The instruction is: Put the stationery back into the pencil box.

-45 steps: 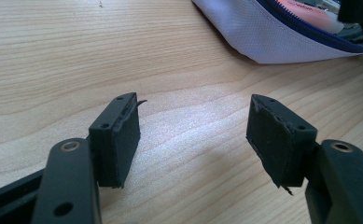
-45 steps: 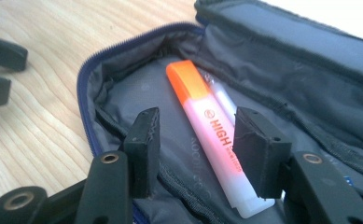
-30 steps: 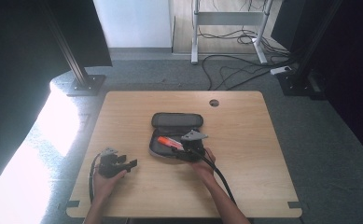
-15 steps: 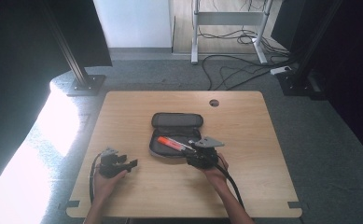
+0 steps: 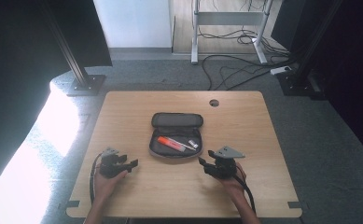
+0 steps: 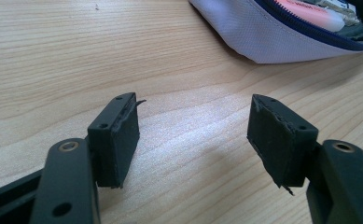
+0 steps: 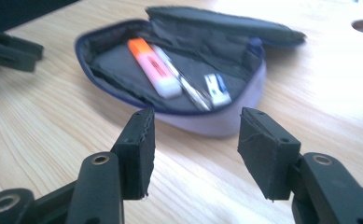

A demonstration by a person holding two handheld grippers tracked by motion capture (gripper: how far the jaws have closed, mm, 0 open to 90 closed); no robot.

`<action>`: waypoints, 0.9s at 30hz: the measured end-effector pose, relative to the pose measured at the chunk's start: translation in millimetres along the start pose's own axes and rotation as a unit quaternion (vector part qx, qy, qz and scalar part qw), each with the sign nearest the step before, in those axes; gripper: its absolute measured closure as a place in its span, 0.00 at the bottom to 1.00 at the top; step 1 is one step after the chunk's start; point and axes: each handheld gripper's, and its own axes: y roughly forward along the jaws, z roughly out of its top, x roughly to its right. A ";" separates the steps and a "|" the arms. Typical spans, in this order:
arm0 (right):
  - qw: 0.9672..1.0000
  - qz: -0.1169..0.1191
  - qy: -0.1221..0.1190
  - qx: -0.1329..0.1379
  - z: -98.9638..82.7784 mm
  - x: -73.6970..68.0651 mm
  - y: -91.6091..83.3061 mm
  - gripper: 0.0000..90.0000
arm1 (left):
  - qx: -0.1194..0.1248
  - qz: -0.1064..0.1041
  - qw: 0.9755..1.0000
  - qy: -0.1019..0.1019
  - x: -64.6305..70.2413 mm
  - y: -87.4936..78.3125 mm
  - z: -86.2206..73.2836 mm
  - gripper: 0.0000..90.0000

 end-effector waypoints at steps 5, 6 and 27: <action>1.000 -0.012 0.008 -0.007 -11.7 9.2 -8.0 0.51 | 0.000 0.000 1.000 0.001 0.4 0.2 0.0 0.38; 1.000 -0.013 0.009 -0.009 -13.9 10.7 -9.0 0.50 | 0.000 0.000 1.000 0.001 0.4 0.2 0.0 0.38; 0.999 -0.028 0.031 -0.031 -40.0 24.7 -14.3 0.50 | 0.000 0.000 1.000 0.002 0.6 0.4 0.1 0.38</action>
